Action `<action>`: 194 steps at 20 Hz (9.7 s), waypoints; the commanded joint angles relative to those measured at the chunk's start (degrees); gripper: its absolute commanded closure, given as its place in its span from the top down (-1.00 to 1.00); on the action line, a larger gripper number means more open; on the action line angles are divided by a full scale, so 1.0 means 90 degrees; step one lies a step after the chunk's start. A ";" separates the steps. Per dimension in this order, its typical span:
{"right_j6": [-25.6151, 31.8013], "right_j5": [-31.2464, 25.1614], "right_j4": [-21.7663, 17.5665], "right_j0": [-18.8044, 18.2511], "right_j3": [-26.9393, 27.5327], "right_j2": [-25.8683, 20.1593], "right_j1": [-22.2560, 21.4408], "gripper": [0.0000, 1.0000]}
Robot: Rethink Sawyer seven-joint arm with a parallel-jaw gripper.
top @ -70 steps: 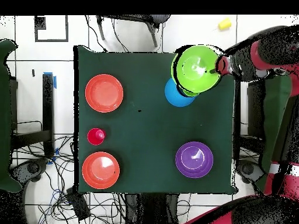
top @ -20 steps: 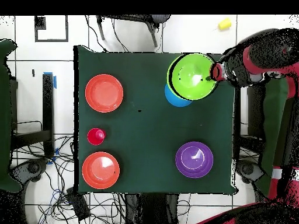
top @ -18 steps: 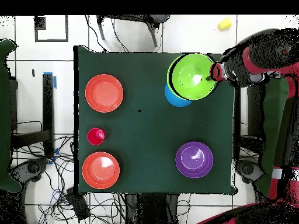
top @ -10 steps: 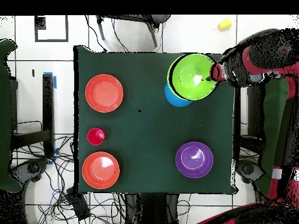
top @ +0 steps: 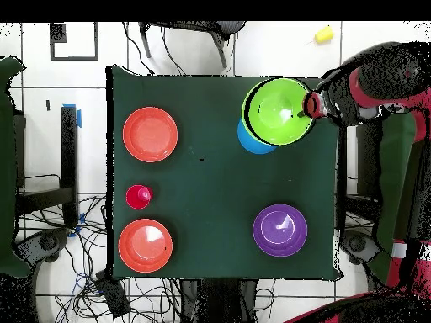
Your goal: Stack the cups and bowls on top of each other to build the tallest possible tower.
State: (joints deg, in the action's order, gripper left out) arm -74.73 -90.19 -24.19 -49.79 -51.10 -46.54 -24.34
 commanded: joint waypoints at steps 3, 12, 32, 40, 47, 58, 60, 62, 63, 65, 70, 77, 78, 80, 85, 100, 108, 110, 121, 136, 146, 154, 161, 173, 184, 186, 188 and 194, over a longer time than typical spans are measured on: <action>0.1940 -0.0373 -0.0540 0.0089 -0.0224 0.0238 -0.0010 -1.00; 0.1964 -0.0375 -0.0570 0.0054 -0.0293 0.0241 -0.0040 -1.00; 0.1756 -0.0016 -0.0579 0.0003 -0.0564 0.0228 0.0008 -1.00; 0.1742 0.0103 -0.0555 -0.0040 -0.0676 0.0202 0.0003 -1.00; 0.1831 0.0057 -0.0663 -0.0012 -0.0582 0.0206 0.0022 -1.00; 0.1851 0.0213 -0.0722 -0.0049 -0.0659 0.0184 0.0035 -1.00; 0.1850 0.0236 -0.0720 -0.0055 -0.0674 0.0179 0.0036 -1.00; 0.1844 0.0246 -0.0719 -0.0054 -0.0680 0.0176 0.0034 -1.00; 0.1844 0.0250 -0.0722 -0.0059 -0.0686 0.0178 0.0035 -1.00; 0.1847 0.0264 -0.0724 -0.0067 -0.0701 0.0179 0.0035 -1.00; 0.1841 0.0311 -0.0710 -0.0060 -0.0681 0.0154 0.0063 -1.00; 0.1842 0.0375 -0.0691 -0.0068 -0.0678 0.0128 0.0081 -1.00; 0.1845 0.0377 -0.0694 -0.0066 -0.0673 0.0127 0.0085 -1.00; 0.1839 0.0387 -0.0693 -0.0064 -0.0668 0.0126 0.0092 -1.00; 0.1842 0.0419 -0.0688 -0.0076 -0.0689 0.0121 0.0089 -1.00; 0.1827 0.0559 -0.0691 -0.0100 -0.0761 0.0112 0.0061 -1.00; 0.1813 0.0579 -0.0703 -0.0070 -0.0735 0.0132 0.0074 -1.00; 0.1806 0.0580 -0.0704 -0.0066 -0.0728 0.0134 0.0076 -1.00; 0.1783 0.0597 -0.0720 -0.0044 -0.0705 0.0145 0.0114 -1.00; 0.1790 0.0591 -0.0726 -0.0045 -0.0726 0.0154 0.0105 -1.00; 0.1798 0.0593 -0.0724 -0.0045 -0.0734 0.0150 0.0103 -1.00; 0.1812 0.0597 -0.0738 -0.0038 -0.0740 0.0154 0.0100 -1.00; 0.1835 0.0580 -0.0750 -0.0036 -0.0740 0.0159 0.0098 1.00; 0.1801 0.0636 -0.0741 -0.0028 -0.0744 0.0149 0.0098 1.00; 0.1709 0.0758 -0.0705 -0.0022 -0.0825 0.0171 0.0063 1.00; 0.1653 0.0716 -0.0675 0.0004 -0.0798 0.0178 0.0052 1.00; 0.1616 0.0690 -0.0658 0.0024 -0.0776 0.0179 0.0042 1.00; 0.1515 0.0639 -0.0655 0.0086 -0.0714 0.0193 0.0028 1.00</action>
State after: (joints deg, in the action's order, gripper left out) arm -74.73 -86.09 -26.64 -51.18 -53.88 -46.41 -24.43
